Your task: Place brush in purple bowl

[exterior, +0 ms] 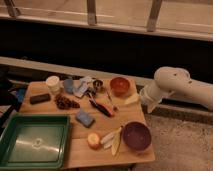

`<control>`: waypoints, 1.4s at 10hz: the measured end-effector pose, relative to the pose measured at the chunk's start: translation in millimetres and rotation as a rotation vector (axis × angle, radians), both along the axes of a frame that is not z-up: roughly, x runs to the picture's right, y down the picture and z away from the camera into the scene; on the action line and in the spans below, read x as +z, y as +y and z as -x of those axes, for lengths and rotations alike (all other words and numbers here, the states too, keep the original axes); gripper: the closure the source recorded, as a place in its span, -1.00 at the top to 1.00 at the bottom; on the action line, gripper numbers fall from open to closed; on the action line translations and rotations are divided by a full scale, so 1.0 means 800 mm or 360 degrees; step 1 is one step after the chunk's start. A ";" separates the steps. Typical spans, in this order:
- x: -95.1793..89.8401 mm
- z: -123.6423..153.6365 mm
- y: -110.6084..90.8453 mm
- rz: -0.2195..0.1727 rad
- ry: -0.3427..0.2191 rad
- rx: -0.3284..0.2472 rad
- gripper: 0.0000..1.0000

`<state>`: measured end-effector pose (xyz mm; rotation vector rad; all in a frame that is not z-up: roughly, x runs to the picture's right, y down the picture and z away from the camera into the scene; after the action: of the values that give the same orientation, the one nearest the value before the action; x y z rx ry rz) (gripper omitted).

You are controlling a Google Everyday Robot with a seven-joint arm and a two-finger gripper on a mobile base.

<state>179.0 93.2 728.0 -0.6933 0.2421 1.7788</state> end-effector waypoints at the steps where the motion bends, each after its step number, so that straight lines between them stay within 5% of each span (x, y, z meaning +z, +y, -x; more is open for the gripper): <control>1: 0.000 0.000 0.000 0.0000 0.0000 0.0000 0.60; 10: -0.001 0.001 0.000 -0.0002 -0.0006 -0.0007 0.60; 14: 0.003 0.065 -0.014 -0.0026 -0.0149 -0.0140 0.60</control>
<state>126.9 82.0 730.6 -0.7415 0.1918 1.6585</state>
